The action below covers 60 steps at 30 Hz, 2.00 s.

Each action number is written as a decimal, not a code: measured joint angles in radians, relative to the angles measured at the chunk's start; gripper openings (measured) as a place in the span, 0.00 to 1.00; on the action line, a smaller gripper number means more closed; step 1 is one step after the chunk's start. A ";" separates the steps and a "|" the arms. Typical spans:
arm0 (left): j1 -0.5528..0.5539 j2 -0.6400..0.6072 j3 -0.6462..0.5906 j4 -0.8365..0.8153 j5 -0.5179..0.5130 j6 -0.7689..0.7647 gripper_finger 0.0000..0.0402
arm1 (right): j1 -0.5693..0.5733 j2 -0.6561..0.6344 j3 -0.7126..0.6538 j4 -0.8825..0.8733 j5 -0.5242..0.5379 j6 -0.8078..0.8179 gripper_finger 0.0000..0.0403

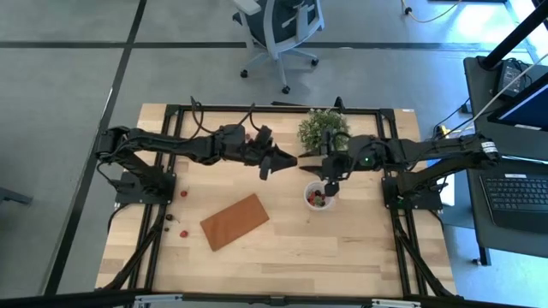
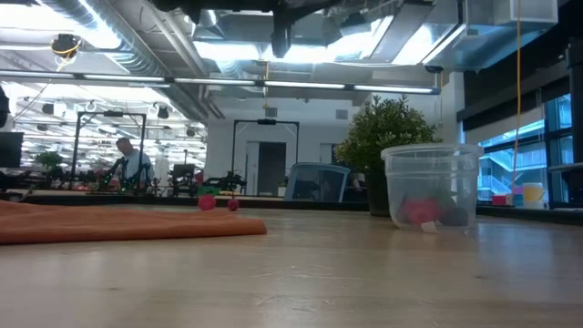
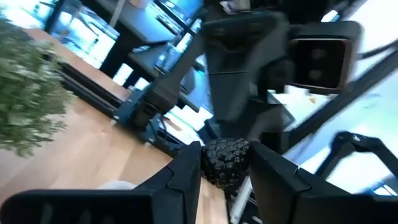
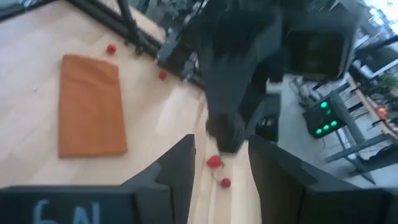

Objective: Pick and placing Produce into tupperware
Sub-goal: Put the blackberry into the transparent container

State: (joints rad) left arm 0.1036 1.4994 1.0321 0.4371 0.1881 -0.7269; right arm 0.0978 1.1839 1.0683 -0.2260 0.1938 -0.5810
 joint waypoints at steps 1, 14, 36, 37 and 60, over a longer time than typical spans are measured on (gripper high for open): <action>0.000 0.000 0.000 -0.002 -0.016 0.000 0.28 | 0.000 0.000 0.000 0.012 0.000 0.000 0.38; -0.001 0.000 0.000 0.108 -0.065 0.030 0.28 | 0.000 0.000 0.001 0.119 0.000 -0.001 0.38; -0.019 0.001 -0.003 0.177 -0.040 0.030 0.28 | -0.001 0.081 0.002 0.256 0.045 -0.048 0.29; -0.017 0.001 -0.003 0.179 -0.040 0.030 0.28 | -0.001 0.081 0.002 0.262 0.046 -0.048 0.27; -0.006 0.000 0.000 0.160 0.068 0.086 0.47 | 0.000 0.080 0.000 0.246 0.044 0.022 0.24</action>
State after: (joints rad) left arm 0.0978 1.4994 1.0317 0.5973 0.2557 -0.6407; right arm 0.0975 1.2644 1.0687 0.0198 0.2382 -0.5594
